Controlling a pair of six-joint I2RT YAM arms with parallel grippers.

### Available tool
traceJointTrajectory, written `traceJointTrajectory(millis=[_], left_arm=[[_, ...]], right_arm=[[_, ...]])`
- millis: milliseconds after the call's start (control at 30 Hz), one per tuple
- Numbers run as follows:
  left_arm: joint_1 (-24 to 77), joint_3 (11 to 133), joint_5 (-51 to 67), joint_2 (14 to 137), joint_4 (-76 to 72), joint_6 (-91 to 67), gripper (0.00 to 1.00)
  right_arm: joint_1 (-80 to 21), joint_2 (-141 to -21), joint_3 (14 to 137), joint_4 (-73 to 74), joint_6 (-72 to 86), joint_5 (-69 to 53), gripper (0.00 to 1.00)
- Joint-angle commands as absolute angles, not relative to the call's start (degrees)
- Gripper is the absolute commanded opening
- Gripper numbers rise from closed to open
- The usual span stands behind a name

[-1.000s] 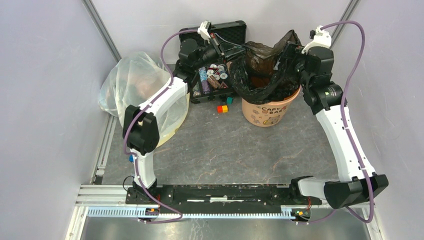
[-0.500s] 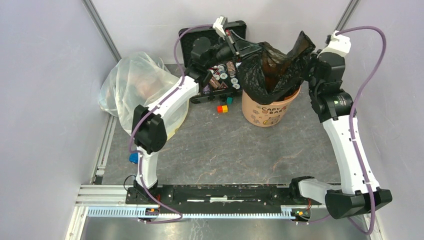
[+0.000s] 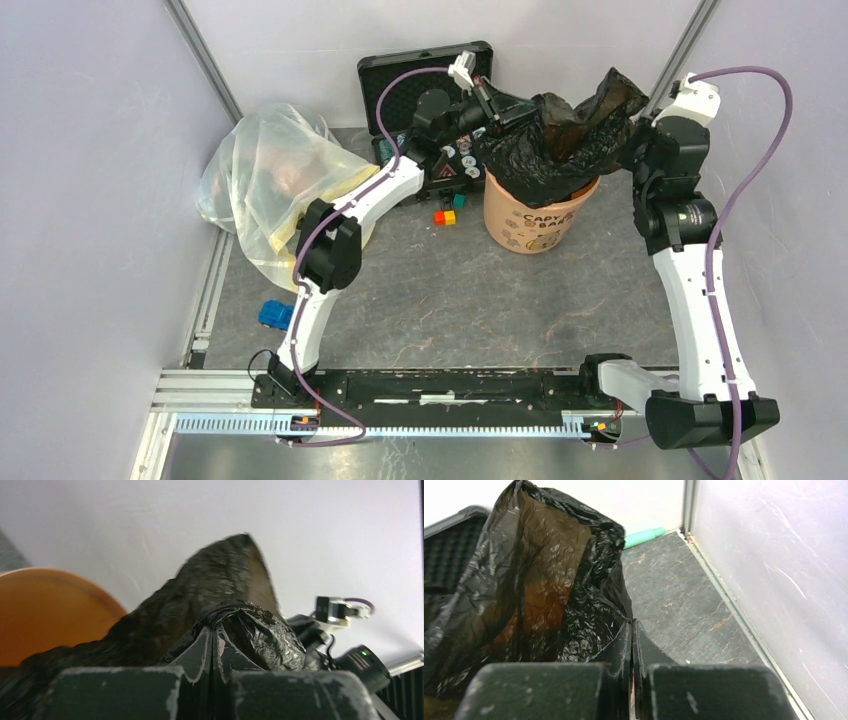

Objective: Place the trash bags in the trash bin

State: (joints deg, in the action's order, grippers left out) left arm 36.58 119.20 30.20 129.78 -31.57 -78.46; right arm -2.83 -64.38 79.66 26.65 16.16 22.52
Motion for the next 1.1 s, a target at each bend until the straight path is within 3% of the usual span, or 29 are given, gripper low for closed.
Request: traceJointTrajectory(millis=[0,67,133,233,333,367,433,633,733,833,967,1000,1067], left_arm=[[35.3,116.2,27.2,129.3,-31.2,-72.9,0.02],[35.0,116.2,26.5,129.3,-29.7,-70.9,0.02],[34.8,117.2,26.4,129.7,-27.9,-69.7,0.02],[34.6,118.6,27.5,129.6,-26.9,-69.2,0.02],[34.5,118.8,27.9,127.6,-26.2,-68.7,0.02],[34.4,118.7,27.9,126.8,-26.0,-68.5,0.02],[34.3,118.7,28.3,125.3,-25.9,-68.7,0.02],[34.2,116.7,28.7,121.0,-27.8,-70.2,0.02],[34.2,116.0,28.8,119.8,-28.0,-70.2,0.02],[34.2,115.8,29.2,119.2,-28.0,-70.4,0.02],[34.0,115.8,29.4,119.2,-28.0,-71.1,0.02],[33.9,115.8,29.4,119.2,-28.1,-71.1,0.02],[34.0,115.8,29.4,119.0,-28.3,-71.2,0.02]], right_arm=[[-2.6,-62.7,78.1,23.2,13.7,15.2,0.0],[-2.7,-62.9,78.1,23.5,13.7,16.2,0.01],[-2.7,-63.1,78.5,24.0,13.3,18.2,0.12],[-2.7,-62.8,79.6,24.5,10.9,17.3,0.43],[-2.7,-60.3,79.1,23.6,4.4,8.7,0.72],[-2.7,-59.2,78.8,23.3,3.2,7.0,0.77],[-2.7,-56.7,78.6,22.7,1.5,2.1,0.86],[-2.6,-54.0,81.8,23.2,-0.9,-17.8,0.92],[-2.7,-53.6,81.0,20.3,0.7,-30.8,0.85],[-3.3,-52.9,77.8,13.2,6.9,-42.0,0.69],[-9.4,-52.9,74.0,6.7,12.4,-44.8,0.24],[-11.7,-53.3,73.6,6.5,12.5,-43.8,0.16],[-18.6,-54.4,73.0,8.0,10.6,-39.0,0.1]])
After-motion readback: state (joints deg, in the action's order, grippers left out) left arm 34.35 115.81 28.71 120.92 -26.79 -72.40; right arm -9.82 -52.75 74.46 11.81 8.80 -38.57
